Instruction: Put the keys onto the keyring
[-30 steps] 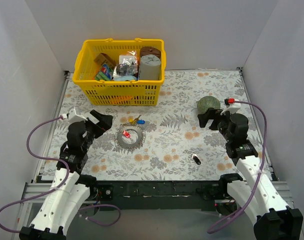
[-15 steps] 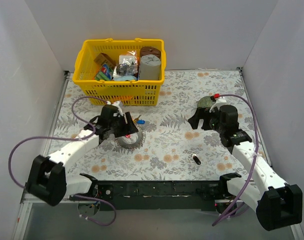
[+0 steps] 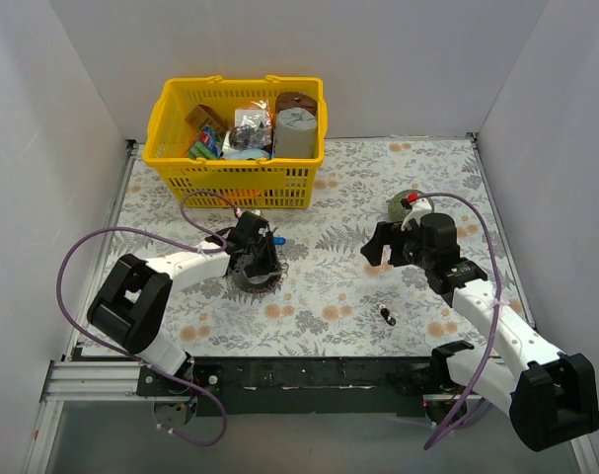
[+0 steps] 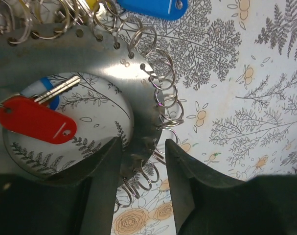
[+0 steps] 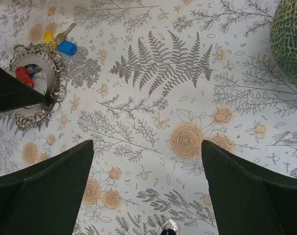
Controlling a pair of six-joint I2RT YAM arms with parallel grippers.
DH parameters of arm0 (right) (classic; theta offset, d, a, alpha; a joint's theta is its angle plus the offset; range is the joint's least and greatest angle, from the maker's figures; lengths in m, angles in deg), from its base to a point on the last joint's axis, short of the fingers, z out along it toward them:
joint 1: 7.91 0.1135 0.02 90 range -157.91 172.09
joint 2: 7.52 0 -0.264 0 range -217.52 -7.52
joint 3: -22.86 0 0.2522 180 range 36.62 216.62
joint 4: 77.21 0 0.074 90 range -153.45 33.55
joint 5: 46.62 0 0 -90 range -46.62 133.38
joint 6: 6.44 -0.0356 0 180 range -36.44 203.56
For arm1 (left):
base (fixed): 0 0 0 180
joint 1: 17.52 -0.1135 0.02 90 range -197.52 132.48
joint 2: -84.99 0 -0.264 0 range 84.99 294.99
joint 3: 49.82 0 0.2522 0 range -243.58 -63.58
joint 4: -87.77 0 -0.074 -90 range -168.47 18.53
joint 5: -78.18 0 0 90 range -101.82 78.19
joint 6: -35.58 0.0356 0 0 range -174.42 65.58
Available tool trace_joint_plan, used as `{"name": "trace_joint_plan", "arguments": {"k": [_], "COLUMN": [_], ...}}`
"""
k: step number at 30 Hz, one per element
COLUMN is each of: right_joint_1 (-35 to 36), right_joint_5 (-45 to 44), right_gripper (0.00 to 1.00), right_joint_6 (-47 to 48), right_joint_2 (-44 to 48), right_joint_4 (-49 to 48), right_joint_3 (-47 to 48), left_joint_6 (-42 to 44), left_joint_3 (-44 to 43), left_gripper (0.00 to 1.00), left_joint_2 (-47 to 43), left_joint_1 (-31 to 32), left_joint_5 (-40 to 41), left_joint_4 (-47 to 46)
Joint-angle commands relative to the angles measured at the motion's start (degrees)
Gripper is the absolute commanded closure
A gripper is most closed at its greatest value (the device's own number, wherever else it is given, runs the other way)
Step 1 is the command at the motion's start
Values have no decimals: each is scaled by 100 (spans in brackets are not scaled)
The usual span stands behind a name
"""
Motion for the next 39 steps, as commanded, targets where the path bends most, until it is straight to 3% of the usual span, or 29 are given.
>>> {"name": "trace_joint_plan", "arguments": {"k": [1, 5, 8, 16, 27, 31, 35, 39], "right_joint_1": [33, 33, 33, 86, 411, 499, 622, 797], "right_joint_5": [99, 90, 151, 248, 556, 652, 653, 749], "right_gripper": [2, 2, 2, 2, 2, 2, 2, 2], "right_joint_6": [-3, 6, -12, 32, 261, 252, 296, 287], "right_joint_2": [59, -29, -116, -310, -758, -863, -934, -1039], "right_joint_4": [-197, -223, -276, -171, -91, -126, -65, -100], "right_joint_3": [-64, -73, -82, 102, 313, 375, 445, 454], "left_joint_6": [-114, -88, -9, -290, -1037, -1064, -800, -624], "left_joint_3": [169, 468, 433, 635, 750, 583, 144, -68], "left_gripper": [59, 54, 54, 56, 58, 52, 40, 38], "left_joint_2": [-425, -751, -471, 127, 66, 5, -320, -654], "left_joint_1": [34, 43, 43, 122, 657, 702, 667, 334], "left_joint_5": [558, 936, 735, -240, -1436, -1437, -893, -900], "left_joint_4": [-276, -398, -381, -724, -1847, -1972, -1289, -900]}}
